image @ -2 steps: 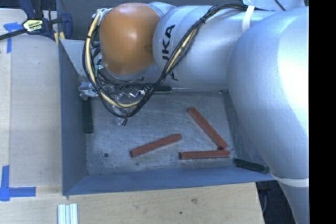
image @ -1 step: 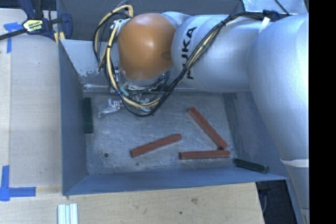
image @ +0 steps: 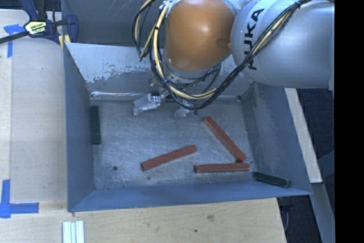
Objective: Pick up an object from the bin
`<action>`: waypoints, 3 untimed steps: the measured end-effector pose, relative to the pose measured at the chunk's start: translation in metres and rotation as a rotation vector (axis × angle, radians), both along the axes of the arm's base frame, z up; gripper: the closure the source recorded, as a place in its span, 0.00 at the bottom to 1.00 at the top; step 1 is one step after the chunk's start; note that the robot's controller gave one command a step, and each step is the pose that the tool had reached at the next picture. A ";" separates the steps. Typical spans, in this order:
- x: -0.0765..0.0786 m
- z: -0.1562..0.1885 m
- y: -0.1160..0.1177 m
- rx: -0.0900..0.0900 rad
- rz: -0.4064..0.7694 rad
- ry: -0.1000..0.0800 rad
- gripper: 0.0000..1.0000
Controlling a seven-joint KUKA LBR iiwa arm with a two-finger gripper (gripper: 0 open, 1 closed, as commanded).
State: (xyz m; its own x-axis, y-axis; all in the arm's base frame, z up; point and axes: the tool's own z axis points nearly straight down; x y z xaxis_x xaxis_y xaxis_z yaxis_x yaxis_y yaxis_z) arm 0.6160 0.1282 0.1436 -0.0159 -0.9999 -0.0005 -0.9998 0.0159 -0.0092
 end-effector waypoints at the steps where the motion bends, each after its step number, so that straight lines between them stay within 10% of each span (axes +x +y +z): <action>1: -0.064 0.021 -0.083 -0.003 0.028 0.010 0.00; 2: -0.128 -0.048 -0.087 -0.001 0.094 0.020 0.00; 3: -0.083 0.016 -0.104 0.002 -0.165 0.001 0.00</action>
Offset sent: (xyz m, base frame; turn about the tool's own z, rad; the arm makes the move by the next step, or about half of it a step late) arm -0.0630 -0.0774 0.0194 -0.0362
